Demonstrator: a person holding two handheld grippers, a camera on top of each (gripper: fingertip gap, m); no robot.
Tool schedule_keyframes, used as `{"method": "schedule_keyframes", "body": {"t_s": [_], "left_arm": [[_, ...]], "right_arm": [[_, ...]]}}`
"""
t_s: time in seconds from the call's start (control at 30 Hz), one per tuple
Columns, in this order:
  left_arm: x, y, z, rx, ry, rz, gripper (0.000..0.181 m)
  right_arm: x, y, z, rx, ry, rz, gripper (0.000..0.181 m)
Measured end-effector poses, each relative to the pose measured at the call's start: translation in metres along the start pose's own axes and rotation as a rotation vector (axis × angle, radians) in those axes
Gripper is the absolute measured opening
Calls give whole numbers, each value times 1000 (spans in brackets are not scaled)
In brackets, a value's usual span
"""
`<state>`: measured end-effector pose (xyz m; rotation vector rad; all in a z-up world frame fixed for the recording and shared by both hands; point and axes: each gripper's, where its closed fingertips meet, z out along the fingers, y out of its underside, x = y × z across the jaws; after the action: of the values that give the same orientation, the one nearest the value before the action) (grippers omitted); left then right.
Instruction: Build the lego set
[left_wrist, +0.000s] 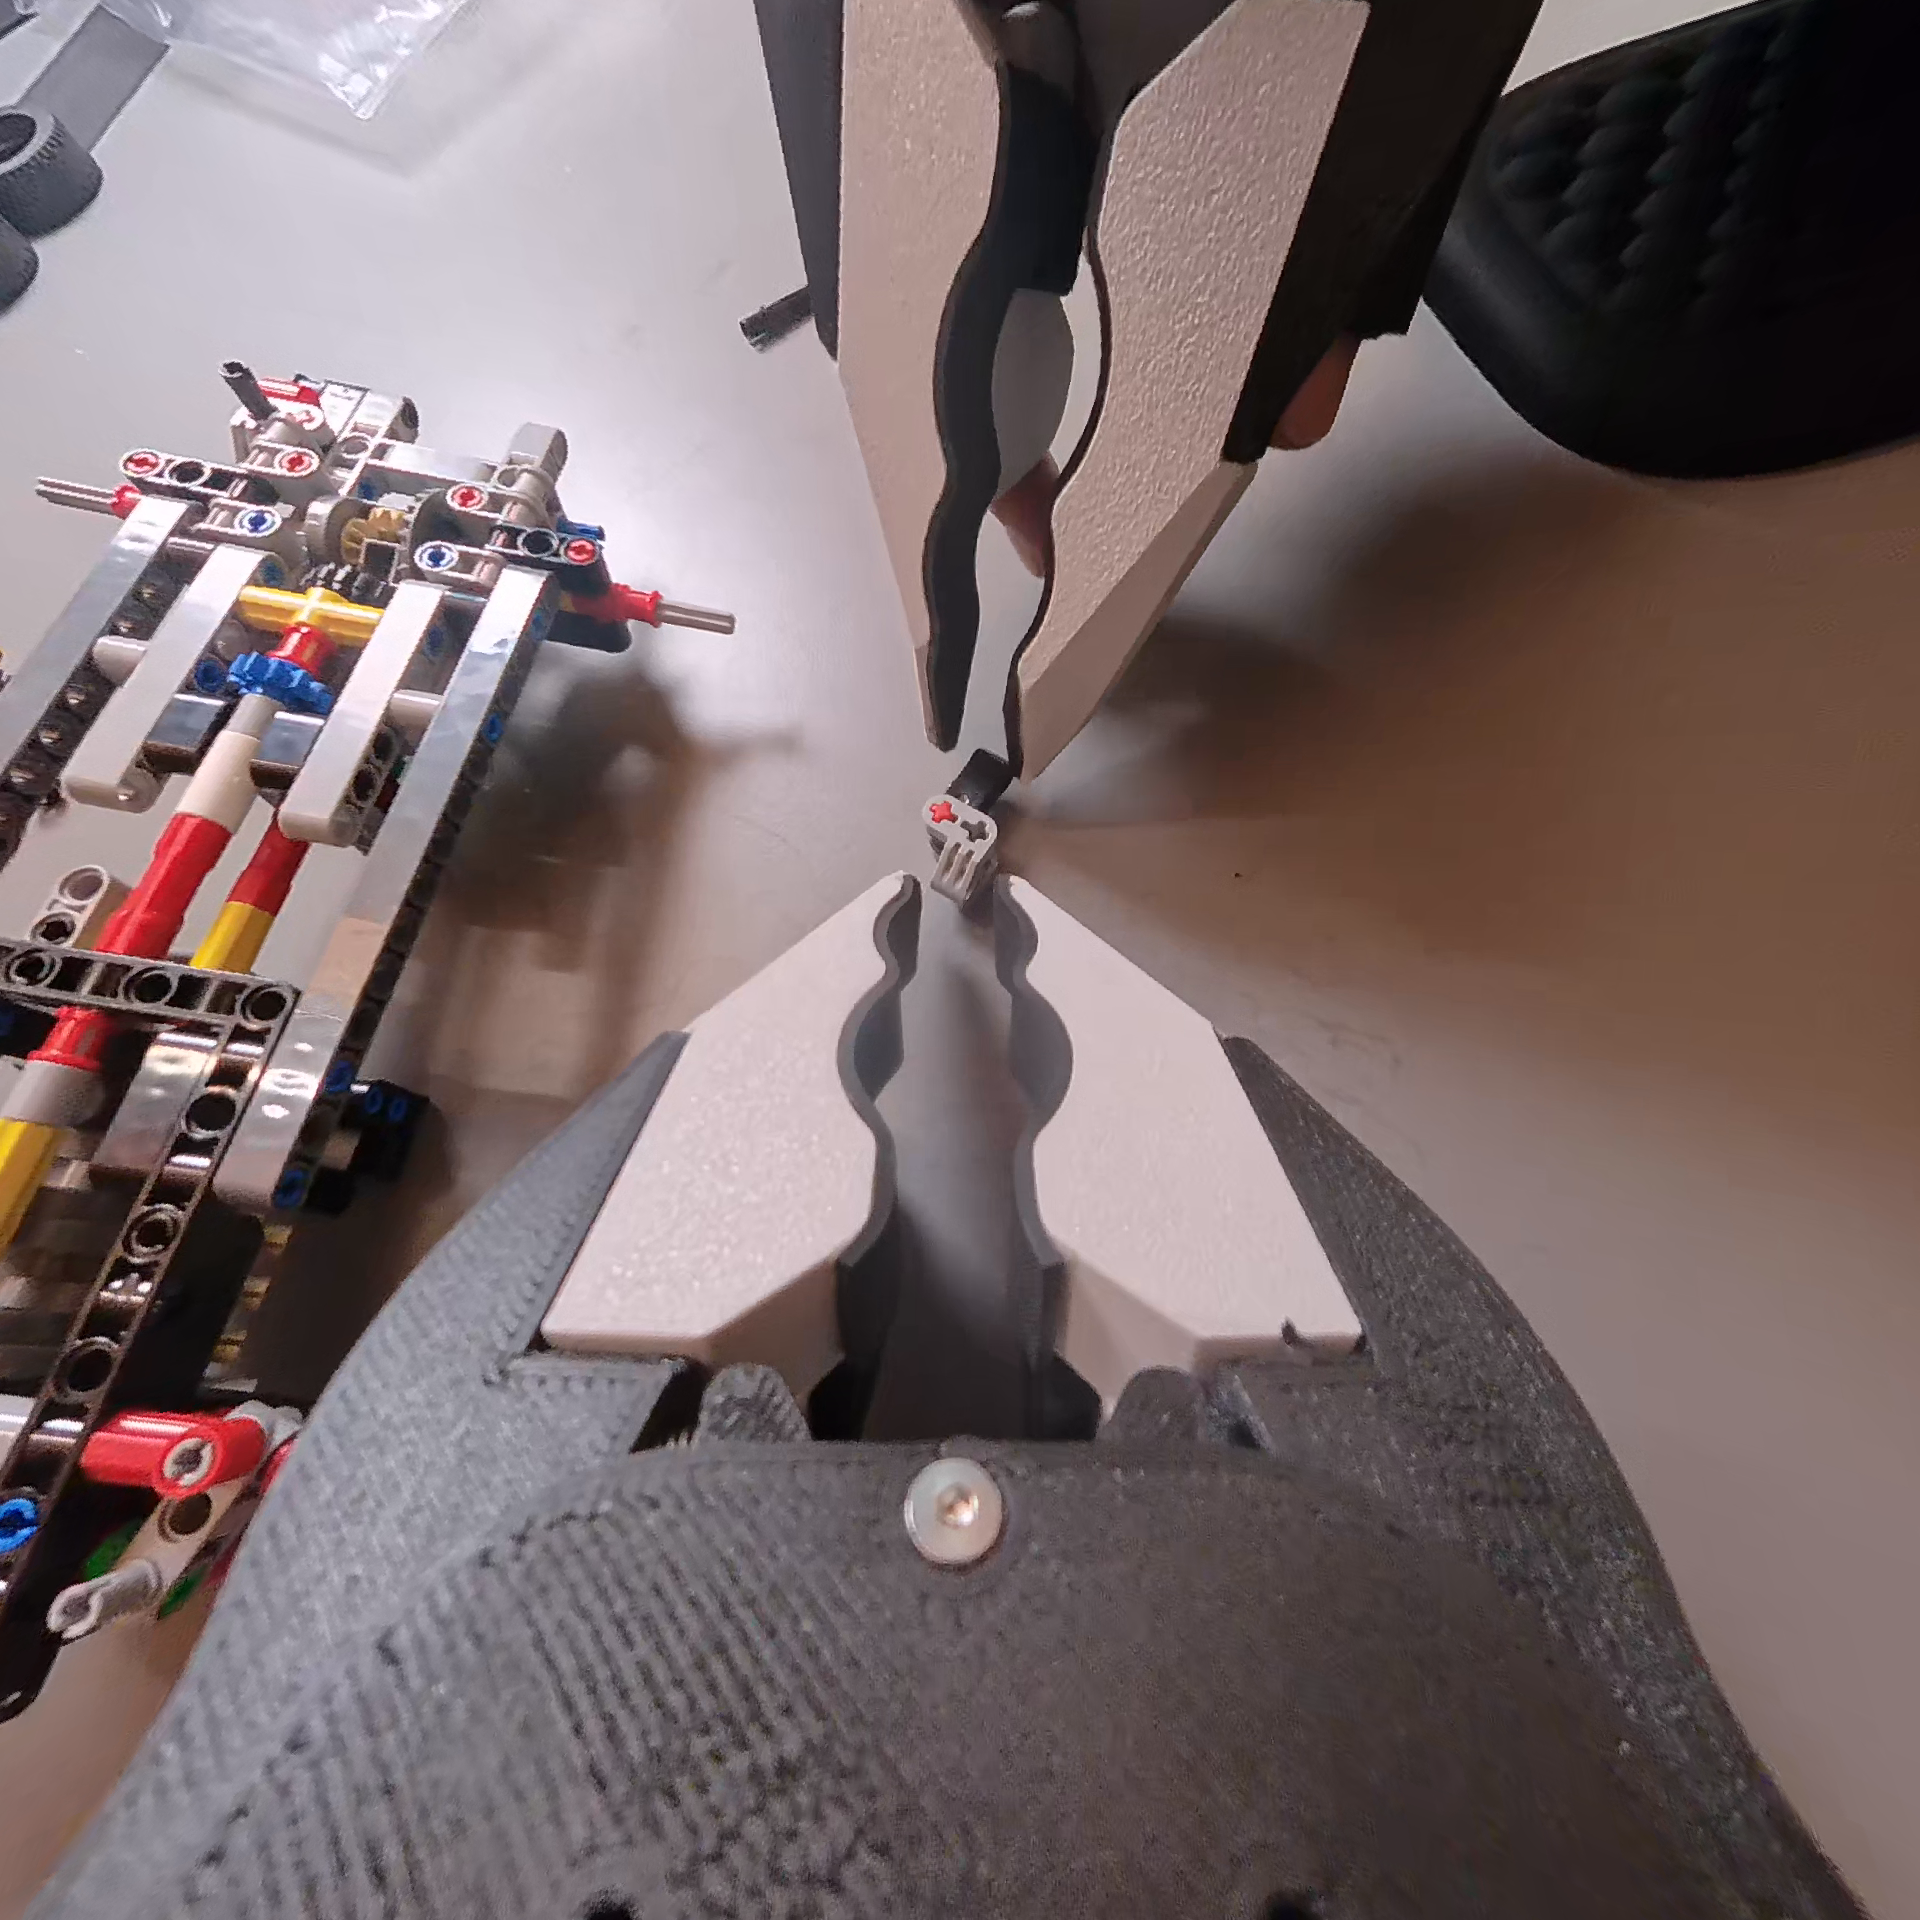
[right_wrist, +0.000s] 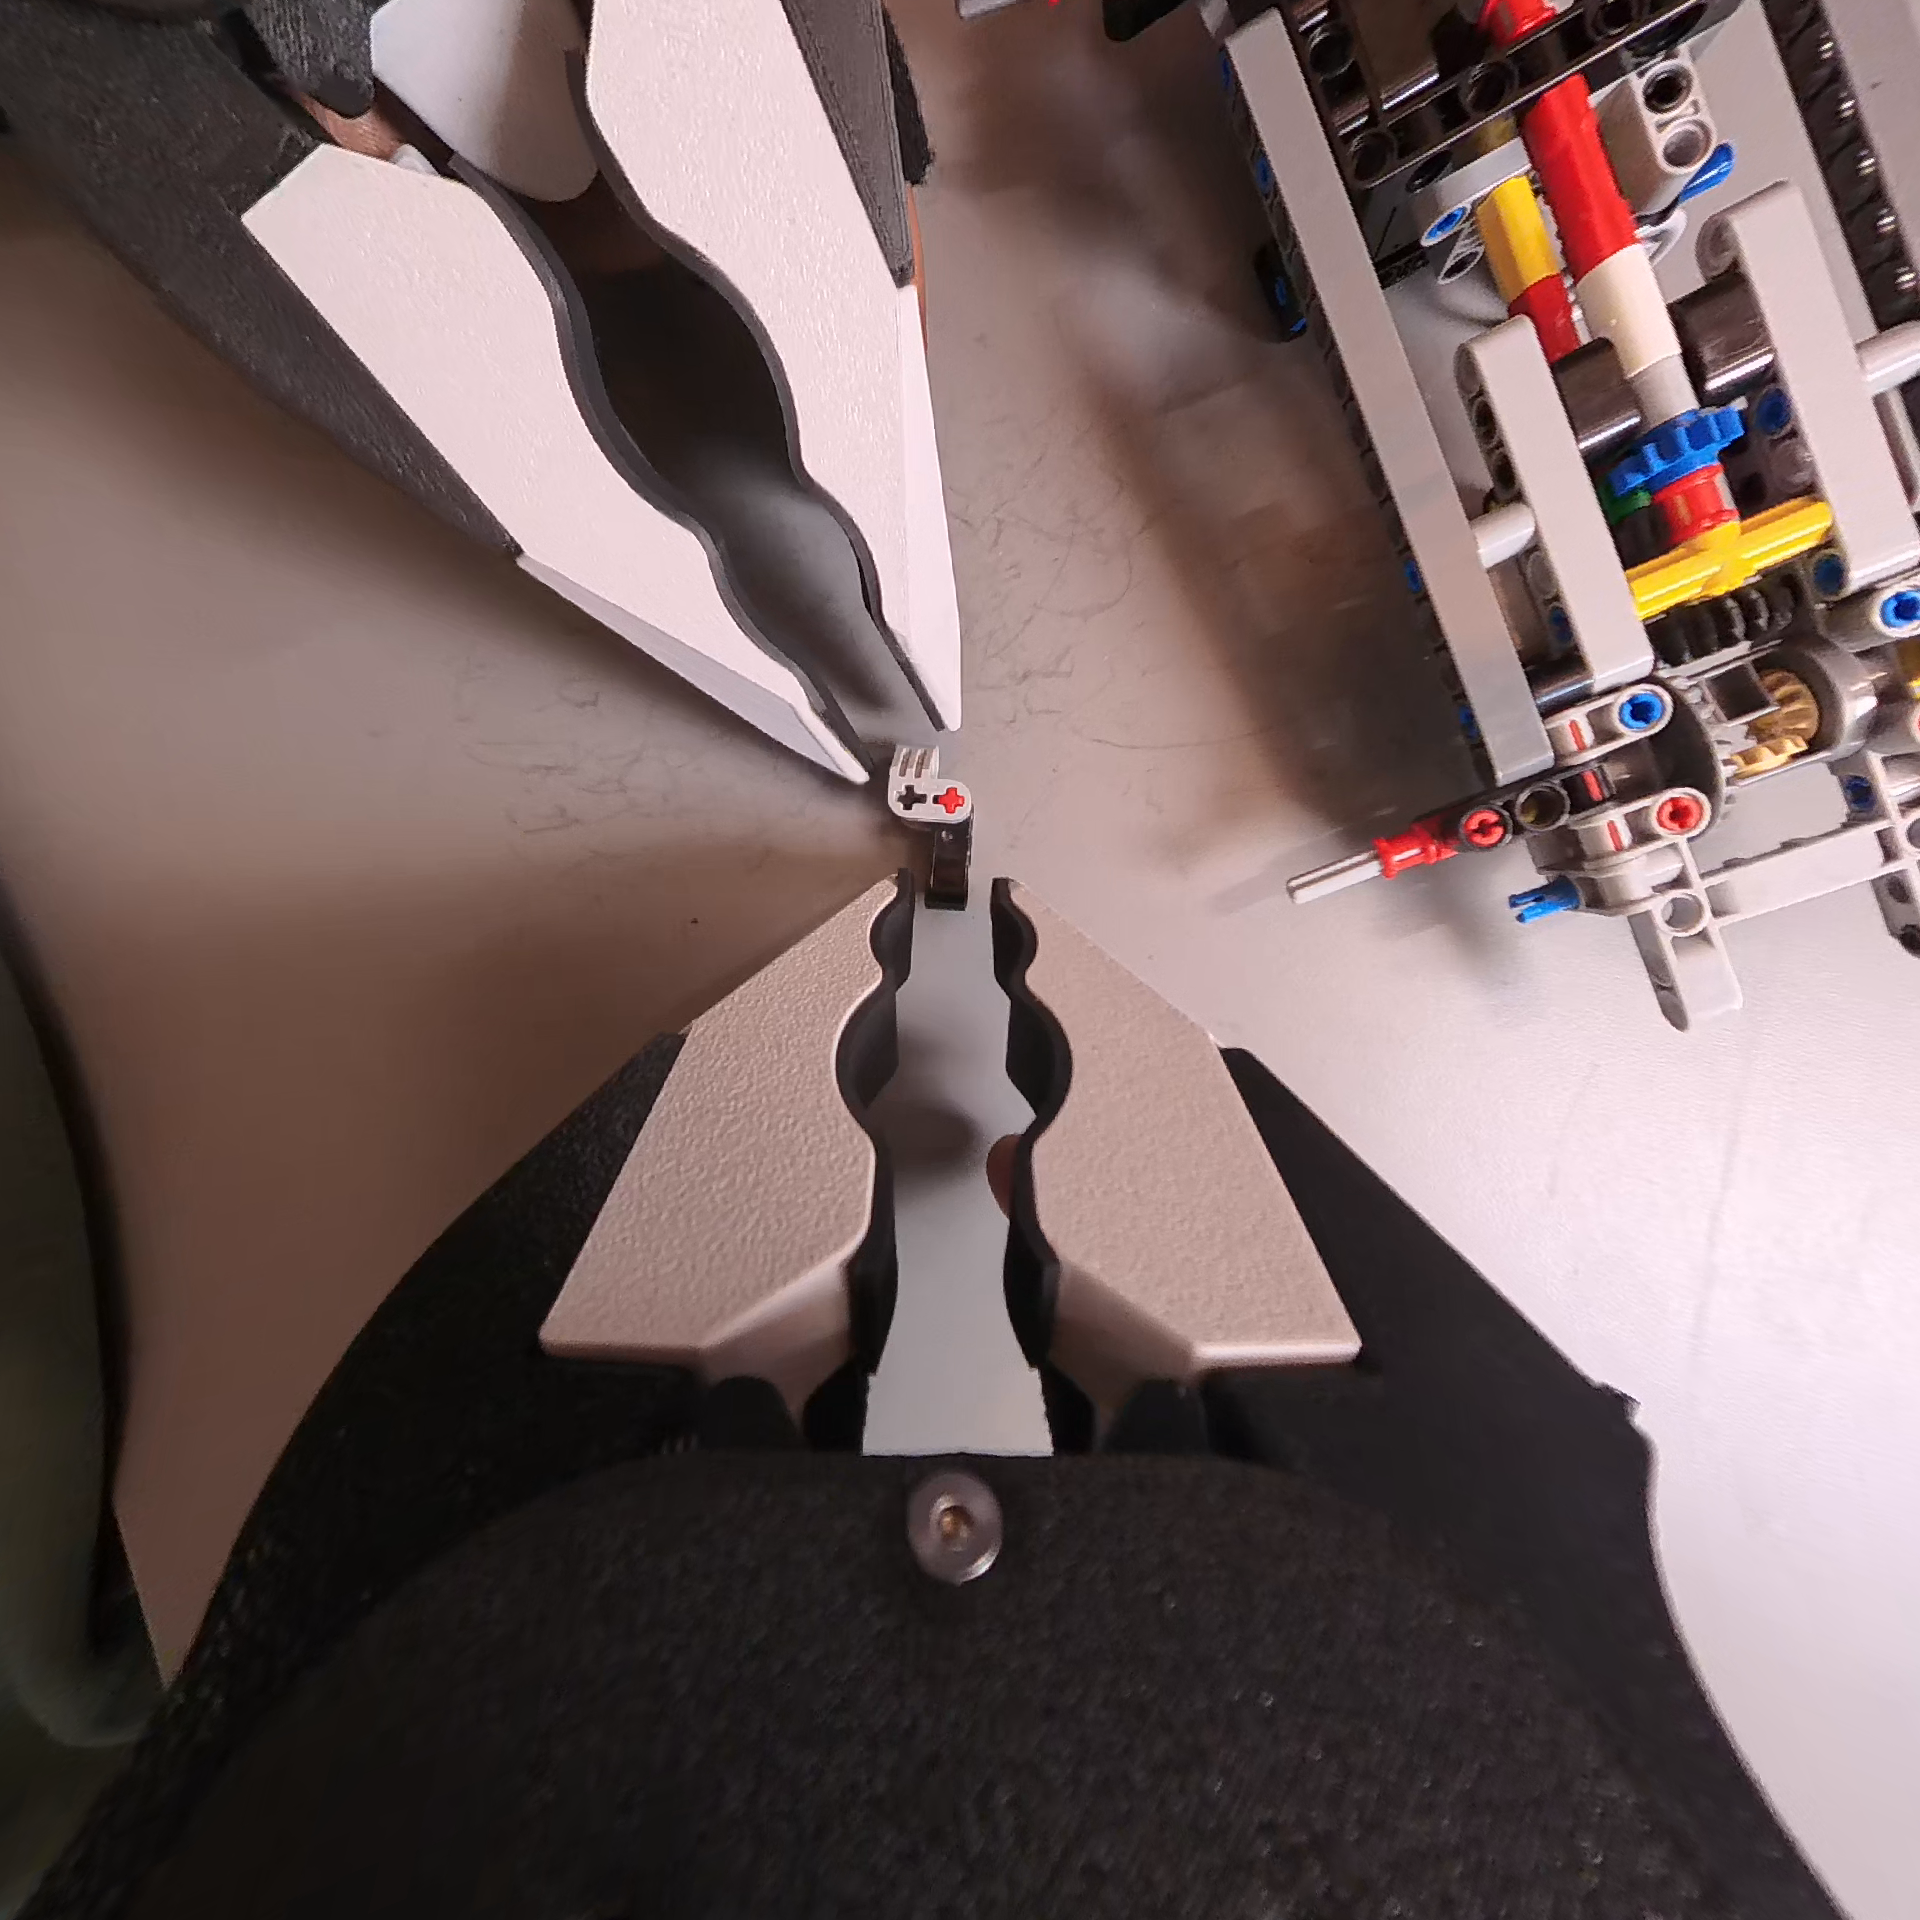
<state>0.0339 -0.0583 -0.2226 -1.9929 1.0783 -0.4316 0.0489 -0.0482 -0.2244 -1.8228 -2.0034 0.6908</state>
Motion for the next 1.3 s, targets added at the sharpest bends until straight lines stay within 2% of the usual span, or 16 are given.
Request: {"method": "schedule_keyframes", "body": {"t_s": [0.53,0.6,0.7,0.8,0.87,0.97,1.0,1.1,1.2,1.3], "left_arm": [[-4,5,-5,8,-16,-10,14],[-5,2,-8,32,-32,-11,17],[-8,-12,-20,132,-58,-35,24],[-18,-27,-36,244,-113,-66,33],[-26,-34,-46,304,-144,-95,39],[-35,-39,-57,365,-162,-148,41],[-37,-39,-58,372,-163,-164,41],[-40,-37,-59,380,-163,-191,40],[-39,-35,-57,369,-156,-194,39],[-36,-34,-54,354,-150,-177,38]], "right_arm": [[4,9,-10,98,53,-37,17],[14,-2,-23,190,138,-68,17],[48,-24,-70,416,399,-115,22],[80,-12,-111,481,588,-69,31],[86,11,-111,419,553,-10,35],[52,52,-81,232,250,14,34],[45,62,-73,185,211,-16,31],[41,71,-57,130,205,-73,23],[41,68,-46,108,188,-75,23],[48,67,-43,72,204,-89,14]]}}
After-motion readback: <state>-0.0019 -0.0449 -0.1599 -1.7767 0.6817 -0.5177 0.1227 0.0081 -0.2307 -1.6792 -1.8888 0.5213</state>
